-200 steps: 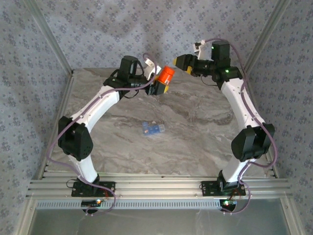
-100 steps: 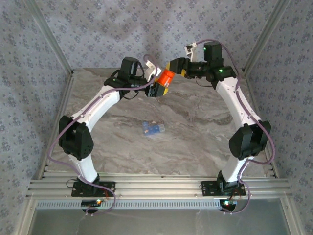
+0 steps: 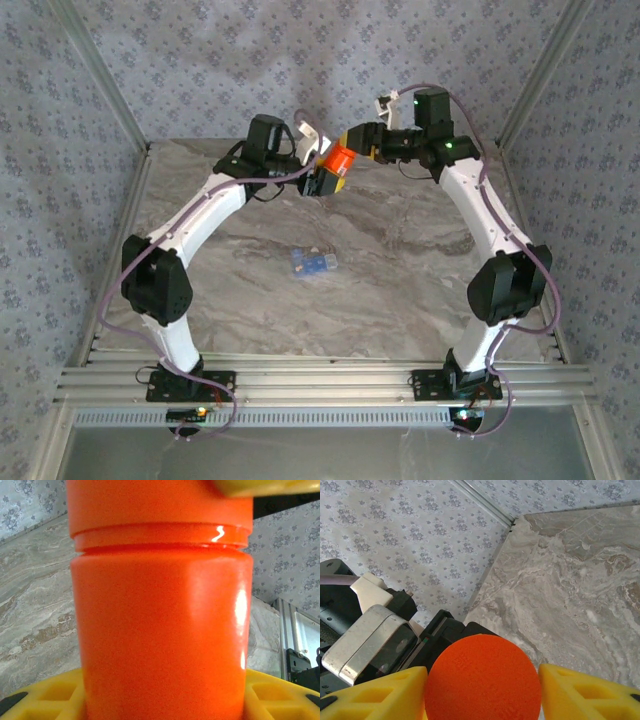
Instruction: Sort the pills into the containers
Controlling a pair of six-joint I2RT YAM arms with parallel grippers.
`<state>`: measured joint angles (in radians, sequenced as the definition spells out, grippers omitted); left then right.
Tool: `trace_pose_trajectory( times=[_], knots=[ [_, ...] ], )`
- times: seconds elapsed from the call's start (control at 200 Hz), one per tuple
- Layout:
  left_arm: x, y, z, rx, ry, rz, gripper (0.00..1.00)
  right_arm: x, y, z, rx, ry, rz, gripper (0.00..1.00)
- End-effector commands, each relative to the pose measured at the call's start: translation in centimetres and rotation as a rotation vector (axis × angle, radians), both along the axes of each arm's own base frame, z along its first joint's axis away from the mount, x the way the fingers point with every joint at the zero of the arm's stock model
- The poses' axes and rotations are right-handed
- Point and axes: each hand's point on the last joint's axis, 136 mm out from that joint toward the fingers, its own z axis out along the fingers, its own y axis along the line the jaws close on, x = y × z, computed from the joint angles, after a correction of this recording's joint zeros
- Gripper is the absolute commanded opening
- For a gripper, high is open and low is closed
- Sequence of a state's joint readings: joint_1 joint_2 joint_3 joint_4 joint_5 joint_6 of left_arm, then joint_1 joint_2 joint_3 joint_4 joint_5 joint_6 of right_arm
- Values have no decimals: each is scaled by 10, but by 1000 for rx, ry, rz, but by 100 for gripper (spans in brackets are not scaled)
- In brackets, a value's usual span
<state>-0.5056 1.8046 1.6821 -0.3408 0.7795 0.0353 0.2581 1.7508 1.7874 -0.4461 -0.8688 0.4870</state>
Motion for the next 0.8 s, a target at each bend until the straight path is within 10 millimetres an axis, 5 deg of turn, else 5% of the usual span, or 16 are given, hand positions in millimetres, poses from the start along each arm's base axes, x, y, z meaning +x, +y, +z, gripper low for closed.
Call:
trace_pose_trajectory(
  times=[0.0, 0.245, 0.48, 0.795],
  knots=[
    [2, -4, 19, -45, -41, -31, 0, -4, 7, -10, 10, 34, 48, 54],
    [12, -4, 20, -35, -66, 15, 0, 4, 5, -20, 2, 99, -30, 41],
    [46, 9, 23, 108, -322, 283, 0, 16, -2, -51, -28, 301, -362, 43],
    [54, 10, 20, 102, -367, 372, 0, 20, 17, -43, 18, 309, -418, 48]
  ],
)
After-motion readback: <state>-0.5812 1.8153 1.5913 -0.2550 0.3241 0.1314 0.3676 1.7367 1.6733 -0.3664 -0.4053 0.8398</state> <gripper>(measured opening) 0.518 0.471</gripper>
